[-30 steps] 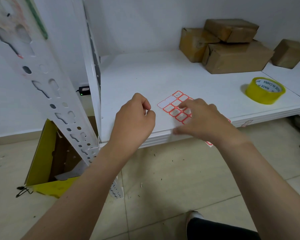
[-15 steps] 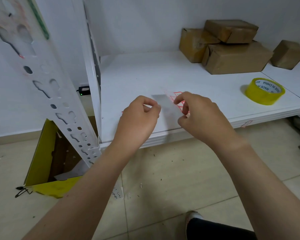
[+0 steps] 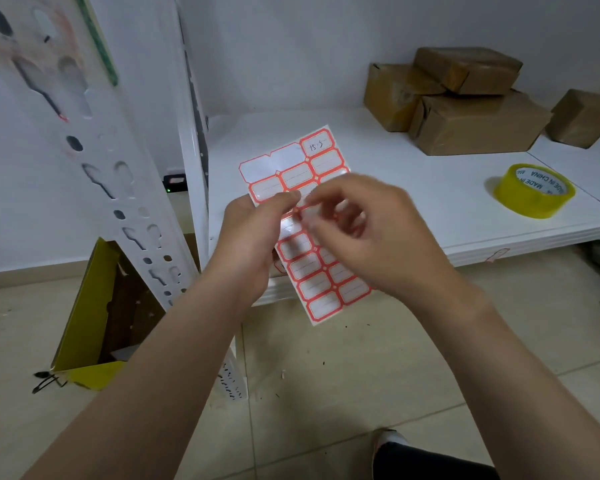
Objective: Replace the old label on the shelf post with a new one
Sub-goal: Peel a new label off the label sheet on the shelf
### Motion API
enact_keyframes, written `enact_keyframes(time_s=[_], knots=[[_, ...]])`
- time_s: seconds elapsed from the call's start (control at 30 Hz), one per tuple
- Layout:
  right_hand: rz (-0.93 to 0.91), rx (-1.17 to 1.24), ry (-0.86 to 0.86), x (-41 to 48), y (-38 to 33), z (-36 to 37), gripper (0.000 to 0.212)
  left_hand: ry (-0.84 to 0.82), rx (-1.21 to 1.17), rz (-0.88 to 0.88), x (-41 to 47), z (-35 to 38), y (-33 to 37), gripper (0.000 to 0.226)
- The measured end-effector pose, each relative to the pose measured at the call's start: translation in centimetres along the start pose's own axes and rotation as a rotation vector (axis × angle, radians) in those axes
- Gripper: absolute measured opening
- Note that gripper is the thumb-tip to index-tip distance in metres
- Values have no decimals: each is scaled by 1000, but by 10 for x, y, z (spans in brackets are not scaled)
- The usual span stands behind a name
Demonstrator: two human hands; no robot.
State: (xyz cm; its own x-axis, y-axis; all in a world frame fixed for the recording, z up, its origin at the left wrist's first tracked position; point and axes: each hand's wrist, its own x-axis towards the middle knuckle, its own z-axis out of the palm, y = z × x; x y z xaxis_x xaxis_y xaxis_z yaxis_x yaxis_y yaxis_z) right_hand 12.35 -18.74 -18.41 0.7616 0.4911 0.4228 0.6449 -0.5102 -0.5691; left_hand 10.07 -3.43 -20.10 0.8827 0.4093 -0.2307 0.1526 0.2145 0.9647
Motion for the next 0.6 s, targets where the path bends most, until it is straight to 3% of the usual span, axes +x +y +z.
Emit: enact_keyframes(time_s=[0.1,0.2,0.27,0.43,0.6], knots=[[241,59,272,6,7,-3,23,5,11,0,-4,1,6,10],[515,346,227,13,9,-10,38,-50,47,-8,-8,-2,9,19],[591,525,175,15,9,-12,38,-99,83,-3,-10,-3,12,24],[549,594,151,17,11,-15,30,-76,179,124,-14,-8,26,29],[421,341,79,13,6,-11,46,-34,293,276,-17,-16,39,21]])
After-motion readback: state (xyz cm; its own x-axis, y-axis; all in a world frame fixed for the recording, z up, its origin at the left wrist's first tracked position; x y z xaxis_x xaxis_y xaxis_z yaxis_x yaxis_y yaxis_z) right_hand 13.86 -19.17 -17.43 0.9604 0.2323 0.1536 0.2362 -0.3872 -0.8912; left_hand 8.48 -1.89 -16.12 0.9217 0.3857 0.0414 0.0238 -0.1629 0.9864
